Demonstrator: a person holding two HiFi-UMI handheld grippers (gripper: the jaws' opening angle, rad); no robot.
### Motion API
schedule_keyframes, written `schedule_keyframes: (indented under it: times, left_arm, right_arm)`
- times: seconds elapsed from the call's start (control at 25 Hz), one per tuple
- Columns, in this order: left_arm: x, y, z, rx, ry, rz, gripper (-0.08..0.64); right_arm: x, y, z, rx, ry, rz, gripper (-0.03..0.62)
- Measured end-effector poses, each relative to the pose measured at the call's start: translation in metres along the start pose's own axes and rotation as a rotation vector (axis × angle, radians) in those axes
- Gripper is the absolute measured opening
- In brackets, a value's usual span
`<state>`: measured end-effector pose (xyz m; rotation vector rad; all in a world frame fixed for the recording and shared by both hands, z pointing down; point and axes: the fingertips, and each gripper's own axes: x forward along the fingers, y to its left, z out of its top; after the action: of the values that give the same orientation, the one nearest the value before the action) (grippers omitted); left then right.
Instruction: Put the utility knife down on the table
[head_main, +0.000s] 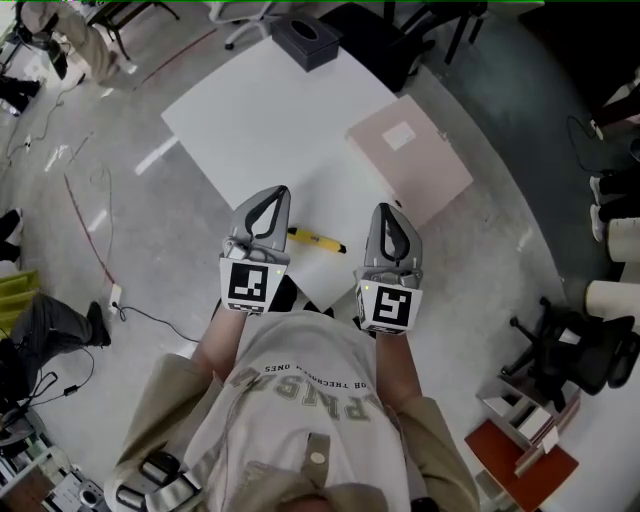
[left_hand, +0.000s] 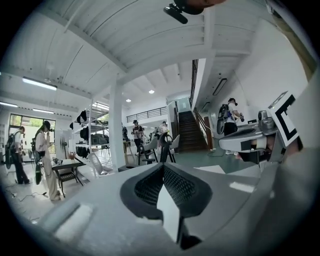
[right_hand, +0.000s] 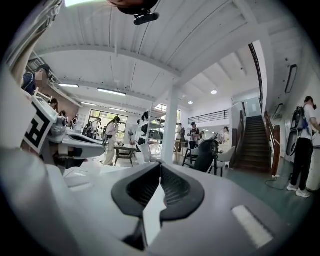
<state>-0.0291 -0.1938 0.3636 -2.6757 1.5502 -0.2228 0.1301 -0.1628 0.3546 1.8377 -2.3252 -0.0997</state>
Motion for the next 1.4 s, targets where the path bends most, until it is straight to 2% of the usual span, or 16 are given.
schedule_keyframes:
  times: [0.28, 0.64, 0.92, 1.4]
  left_arm:
    - [0.0, -0.004, 0.001, 0.001, -0.011, 0.001, 0.011]
    - [-0.009, 0.0, 0.021, -0.027, -0.12, 0.007, 0.011]
    - [-0.01, 0.005, 0.021, -0.017, -0.116, -0.008, 0.011]
    - [-0.009, 0.013, 0.015, -0.013, -0.096, -0.007, 0.011]
  right_arm:
    - [-0.004, -0.003, 0.003, 0.001, -0.013, -0.017, 0.002]
    - [-0.006, -0.003, 0.01, -0.011, -0.052, -0.034, 0.002]
    - [-0.005, -0.002, 0.009, 0.008, -0.033, -0.029, 0.0]
    - [-0.001, 0.006, 0.01, -0.026, -0.029, -0.018, -0.001]
